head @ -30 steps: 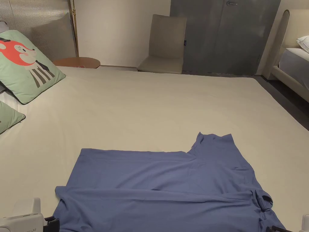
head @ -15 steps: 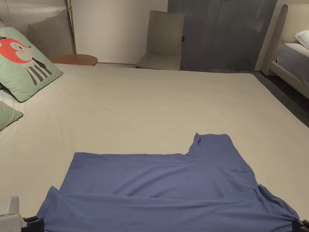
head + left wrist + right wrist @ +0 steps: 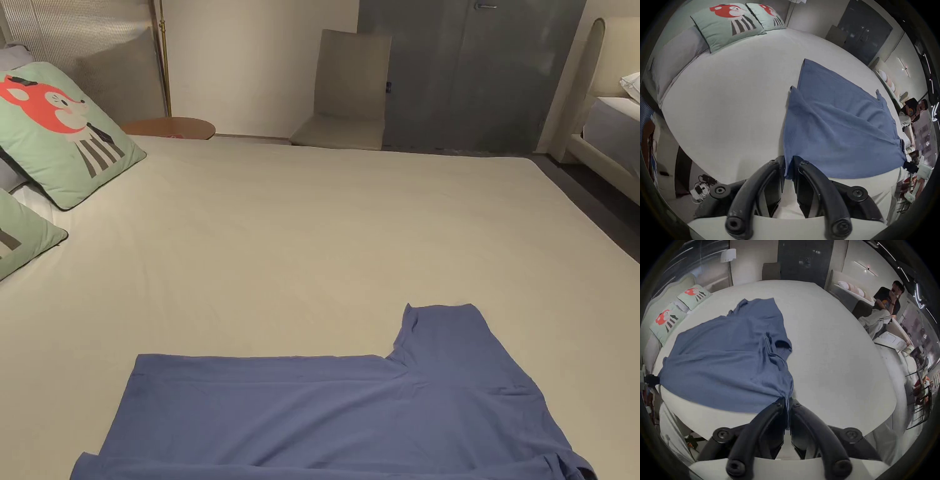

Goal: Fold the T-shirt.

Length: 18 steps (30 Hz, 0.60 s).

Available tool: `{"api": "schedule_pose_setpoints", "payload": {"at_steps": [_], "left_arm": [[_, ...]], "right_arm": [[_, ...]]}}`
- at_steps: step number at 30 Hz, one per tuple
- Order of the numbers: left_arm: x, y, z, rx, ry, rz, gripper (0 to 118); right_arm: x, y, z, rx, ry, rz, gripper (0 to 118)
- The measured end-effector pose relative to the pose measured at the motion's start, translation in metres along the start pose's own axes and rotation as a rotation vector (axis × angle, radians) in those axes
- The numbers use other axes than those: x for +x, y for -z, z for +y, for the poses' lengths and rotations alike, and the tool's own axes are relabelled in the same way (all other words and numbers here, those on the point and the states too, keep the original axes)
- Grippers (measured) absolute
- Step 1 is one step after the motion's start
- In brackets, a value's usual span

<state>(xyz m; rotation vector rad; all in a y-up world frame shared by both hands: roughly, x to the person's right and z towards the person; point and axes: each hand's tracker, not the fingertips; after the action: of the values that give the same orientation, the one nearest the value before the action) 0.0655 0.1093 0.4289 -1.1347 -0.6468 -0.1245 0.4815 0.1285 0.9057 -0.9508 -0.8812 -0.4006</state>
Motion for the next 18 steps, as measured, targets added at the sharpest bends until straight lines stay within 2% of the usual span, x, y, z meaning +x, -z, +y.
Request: {"api": "schedule_pose_setpoints", "payload": {"at_steps": [5,6,7,9,10,11,12,14,18], "left_arm": [[0.008,0.002,-0.005,0.024,0.045,0.035,6],[0.009,0.000,-0.006,0.032,0.050,0.035,12],[0.004,0.003,-0.005,0.050,0.052,0.030,32],[0.006,-0.006,-0.004,0.109,0.064,0.024,76],[0.009,-0.013,-0.002,0.150,0.077,-0.001,97],[0.014,-0.022,0.001,0.206,0.078,-0.020,102],[0.020,-0.030,0.005,0.259,0.086,-0.026,101],[0.041,-0.050,0.015,0.415,0.137,-0.012,101],[0.082,-0.076,0.034,0.628,0.234,0.014,101]], "right_arm": [[-0.001,0.014,-0.009,-0.025,-0.007,-0.015,5],[-0.002,0.014,-0.010,-0.021,-0.007,-0.014,6],[-0.003,0.010,-0.011,-0.013,-0.013,-0.011,24],[-0.003,0.001,-0.010,0.049,-0.037,-0.016,82],[-0.004,-0.007,-0.008,0.098,-0.038,-0.012,100],[-0.004,-0.018,-0.004,0.183,-0.019,0.010,100],[-0.006,-0.027,0.002,0.252,-0.002,0.016,99],[-0.014,-0.048,0.017,0.400,0.042,-0.014,99],[-0.036,-0.077,0.048,0.639,0.079,-0.061,99]]}}
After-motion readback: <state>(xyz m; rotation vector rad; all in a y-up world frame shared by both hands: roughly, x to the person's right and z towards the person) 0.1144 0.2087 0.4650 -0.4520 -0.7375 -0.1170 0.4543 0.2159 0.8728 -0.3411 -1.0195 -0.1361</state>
